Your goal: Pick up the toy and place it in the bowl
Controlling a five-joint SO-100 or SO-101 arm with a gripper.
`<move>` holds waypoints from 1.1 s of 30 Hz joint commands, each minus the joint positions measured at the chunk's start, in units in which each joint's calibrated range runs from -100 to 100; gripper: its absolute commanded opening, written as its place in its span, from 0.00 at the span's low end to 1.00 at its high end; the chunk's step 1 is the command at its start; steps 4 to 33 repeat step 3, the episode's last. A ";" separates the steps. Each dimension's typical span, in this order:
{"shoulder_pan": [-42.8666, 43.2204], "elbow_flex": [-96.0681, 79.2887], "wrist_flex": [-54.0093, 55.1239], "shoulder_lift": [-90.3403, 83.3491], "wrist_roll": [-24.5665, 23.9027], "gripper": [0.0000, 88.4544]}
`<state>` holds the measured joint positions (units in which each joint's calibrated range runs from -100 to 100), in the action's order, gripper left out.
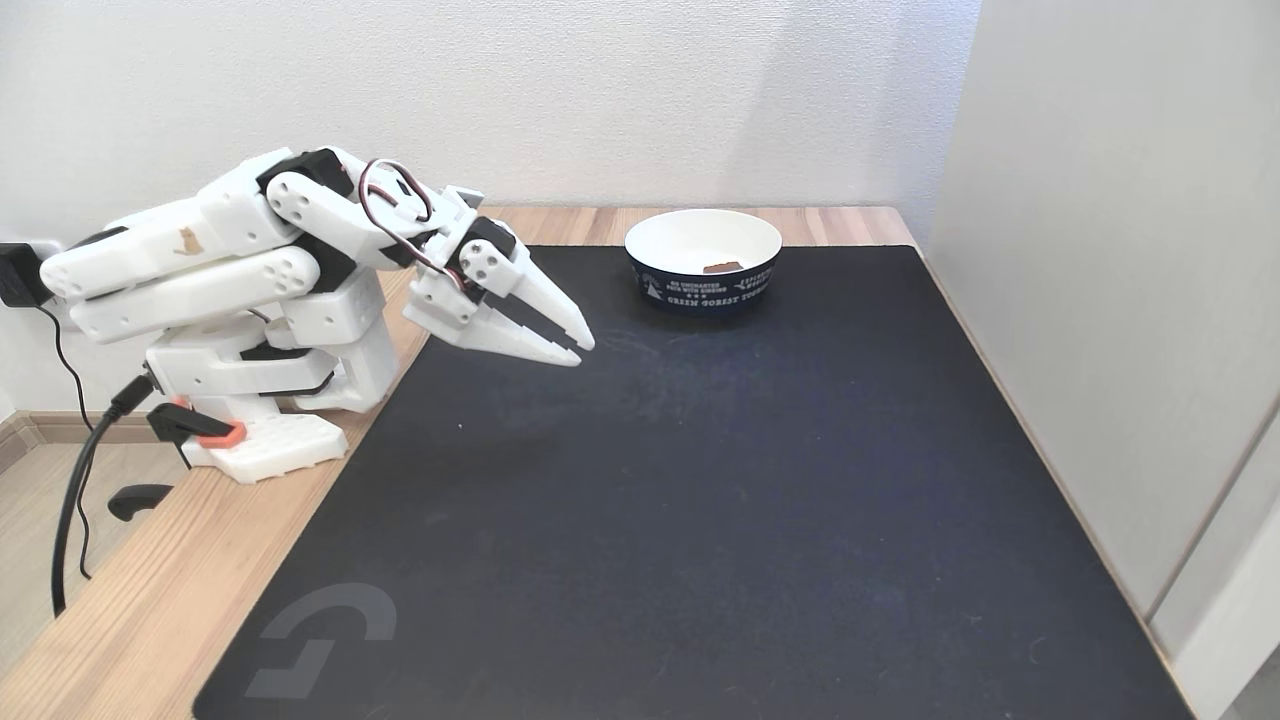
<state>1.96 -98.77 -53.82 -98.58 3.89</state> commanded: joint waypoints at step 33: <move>-0.24 -0.60 0.31 -0.58 0.24 0.03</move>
